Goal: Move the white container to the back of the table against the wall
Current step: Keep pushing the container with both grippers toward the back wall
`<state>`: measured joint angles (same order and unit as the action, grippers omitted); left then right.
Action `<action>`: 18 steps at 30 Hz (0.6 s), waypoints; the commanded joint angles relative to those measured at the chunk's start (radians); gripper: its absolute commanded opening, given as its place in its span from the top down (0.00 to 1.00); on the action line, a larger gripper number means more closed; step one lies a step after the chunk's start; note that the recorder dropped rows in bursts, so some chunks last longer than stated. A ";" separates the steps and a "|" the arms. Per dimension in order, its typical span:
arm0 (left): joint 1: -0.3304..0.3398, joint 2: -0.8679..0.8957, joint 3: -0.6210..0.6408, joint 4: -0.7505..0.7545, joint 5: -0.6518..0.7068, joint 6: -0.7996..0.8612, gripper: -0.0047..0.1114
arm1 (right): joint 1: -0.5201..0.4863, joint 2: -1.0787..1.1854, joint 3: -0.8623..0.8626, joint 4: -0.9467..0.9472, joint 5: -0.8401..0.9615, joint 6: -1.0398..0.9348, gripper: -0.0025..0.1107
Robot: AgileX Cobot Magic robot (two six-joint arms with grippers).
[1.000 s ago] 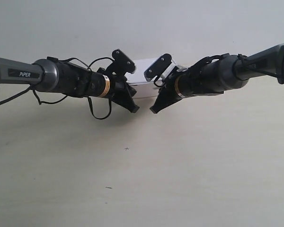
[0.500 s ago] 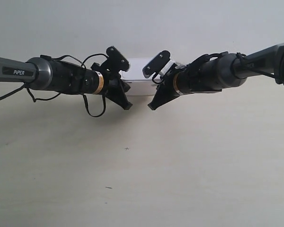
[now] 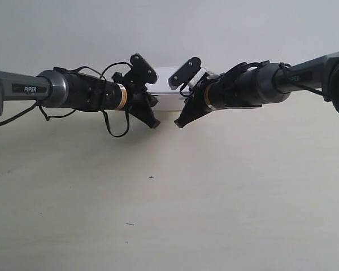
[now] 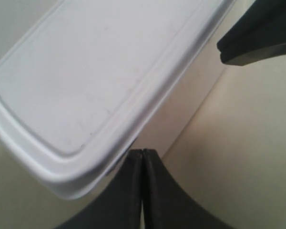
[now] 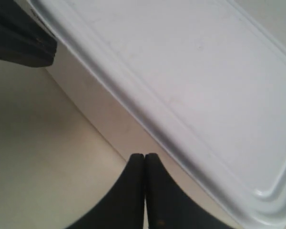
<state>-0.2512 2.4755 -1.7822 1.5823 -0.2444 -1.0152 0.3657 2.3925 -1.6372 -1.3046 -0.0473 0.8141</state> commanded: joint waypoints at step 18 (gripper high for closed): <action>0.031 0.015 -0.048 -0.029 -0.036 0.033 0.96 | -0.004 0.083 -0.136 -0.003 0.025 -0.003 0.98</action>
<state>-0.2245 2.4950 -1.8244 1.5659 -0.2745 -0.9950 0.3657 2.4648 -1.7542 -1.3046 -0.0277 0.8141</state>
